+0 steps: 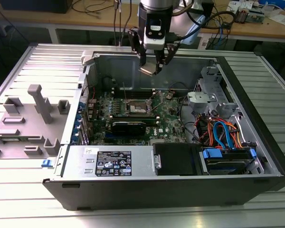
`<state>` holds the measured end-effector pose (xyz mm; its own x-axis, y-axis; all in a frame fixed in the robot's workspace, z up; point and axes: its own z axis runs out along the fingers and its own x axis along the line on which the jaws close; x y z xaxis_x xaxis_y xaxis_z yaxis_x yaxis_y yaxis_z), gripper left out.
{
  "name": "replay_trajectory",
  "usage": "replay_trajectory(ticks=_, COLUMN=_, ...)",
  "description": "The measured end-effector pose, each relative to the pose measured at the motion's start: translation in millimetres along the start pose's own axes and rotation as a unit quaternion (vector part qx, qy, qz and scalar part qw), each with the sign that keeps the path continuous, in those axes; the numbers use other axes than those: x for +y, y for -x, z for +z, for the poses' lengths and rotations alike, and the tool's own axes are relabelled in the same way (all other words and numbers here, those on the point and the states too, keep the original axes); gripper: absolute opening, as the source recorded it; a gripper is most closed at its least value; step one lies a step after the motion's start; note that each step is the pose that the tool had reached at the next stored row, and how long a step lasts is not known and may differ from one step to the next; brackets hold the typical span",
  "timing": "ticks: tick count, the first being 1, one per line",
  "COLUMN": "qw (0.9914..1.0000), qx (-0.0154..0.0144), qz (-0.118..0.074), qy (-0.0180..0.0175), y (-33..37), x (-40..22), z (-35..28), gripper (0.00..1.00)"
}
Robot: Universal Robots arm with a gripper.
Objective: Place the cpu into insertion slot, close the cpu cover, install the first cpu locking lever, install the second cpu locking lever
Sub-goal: 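Place the cpu into insertion slot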
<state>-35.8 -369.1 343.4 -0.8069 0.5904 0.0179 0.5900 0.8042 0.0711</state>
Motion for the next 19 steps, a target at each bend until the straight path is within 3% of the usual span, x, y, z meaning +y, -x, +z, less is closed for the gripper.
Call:
replay_trajectory(ticks=5, qw=0.99997, qx=-0.0008, qz=0.008, qy=-0.0011, y=1.0, x=-1.6, z=5.4, gripper=0.54)
replay_trajectory(ticks=11, qw=0.99848, qx=-0.0009, qz=0.055, qy=-0.0035, y=1.1, x=-2.2, z=13.4, gripper=0.54)
replay_trajectory(ticks=19, qw=0.99778, qx=0.0009, qz=0.066, qy=-0.0055, y=1.7, x=-3.3, z=17.7, gripper=0.54)
